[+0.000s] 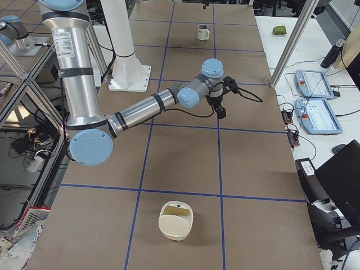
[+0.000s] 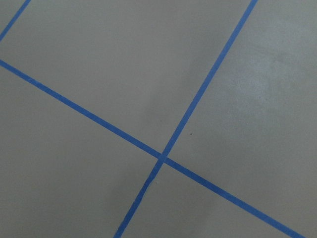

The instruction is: Left arm hands cup to right arm to dump lemon

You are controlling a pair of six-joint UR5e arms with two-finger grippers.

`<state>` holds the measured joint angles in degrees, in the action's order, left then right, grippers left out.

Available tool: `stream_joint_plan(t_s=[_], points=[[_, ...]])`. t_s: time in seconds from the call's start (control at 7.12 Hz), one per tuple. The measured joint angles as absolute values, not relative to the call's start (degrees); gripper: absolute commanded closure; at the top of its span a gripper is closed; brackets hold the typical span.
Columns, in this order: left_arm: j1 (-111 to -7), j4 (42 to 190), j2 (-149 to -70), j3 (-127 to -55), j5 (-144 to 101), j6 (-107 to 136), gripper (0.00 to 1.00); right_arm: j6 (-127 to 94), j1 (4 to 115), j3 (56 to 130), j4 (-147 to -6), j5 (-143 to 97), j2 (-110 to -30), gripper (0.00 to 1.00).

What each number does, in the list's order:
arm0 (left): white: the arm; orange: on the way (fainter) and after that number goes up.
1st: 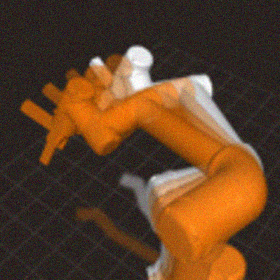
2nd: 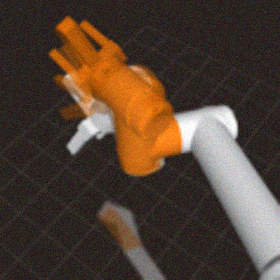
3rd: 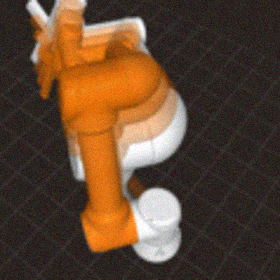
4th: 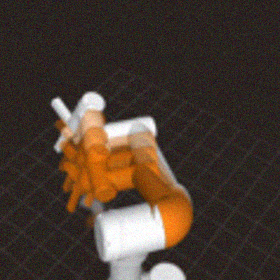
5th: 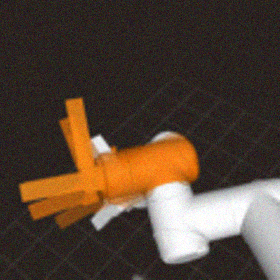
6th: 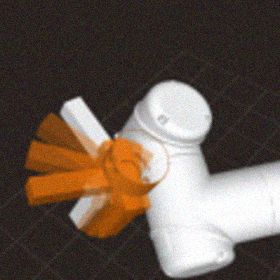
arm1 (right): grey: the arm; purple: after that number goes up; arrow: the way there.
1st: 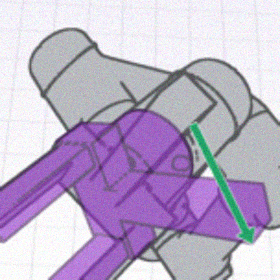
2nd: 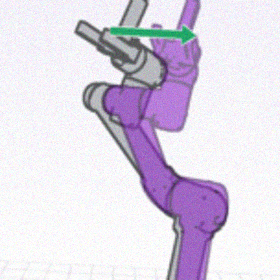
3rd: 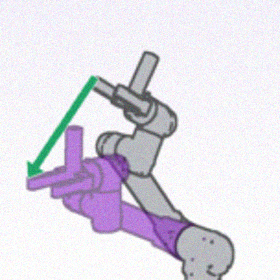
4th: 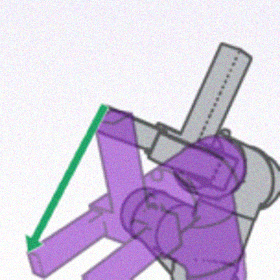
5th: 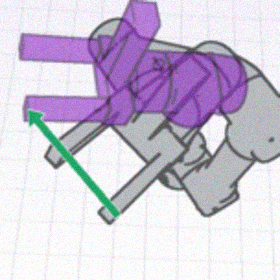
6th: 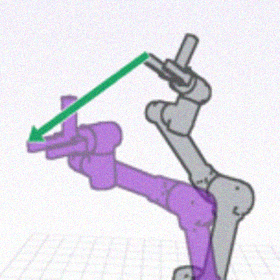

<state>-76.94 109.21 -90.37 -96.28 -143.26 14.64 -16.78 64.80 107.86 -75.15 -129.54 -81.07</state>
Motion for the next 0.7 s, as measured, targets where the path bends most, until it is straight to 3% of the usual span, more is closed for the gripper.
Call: stream_joint_plan(t_s=[0.42, 0.7], points=[[-67.93, 117.77, -90.61, -95.42, -134.26, 33.65, 0.02, -17.65, 63.3, 107.93, -75.15, -127.41, -80.55, 0.01], [-62.64, 119.72, -90.68, -95.28, -128.39, 38.73, 0.68, -17.76, 63.22, 107.93, -75.15, -127.28, -80.45, 0.01]])
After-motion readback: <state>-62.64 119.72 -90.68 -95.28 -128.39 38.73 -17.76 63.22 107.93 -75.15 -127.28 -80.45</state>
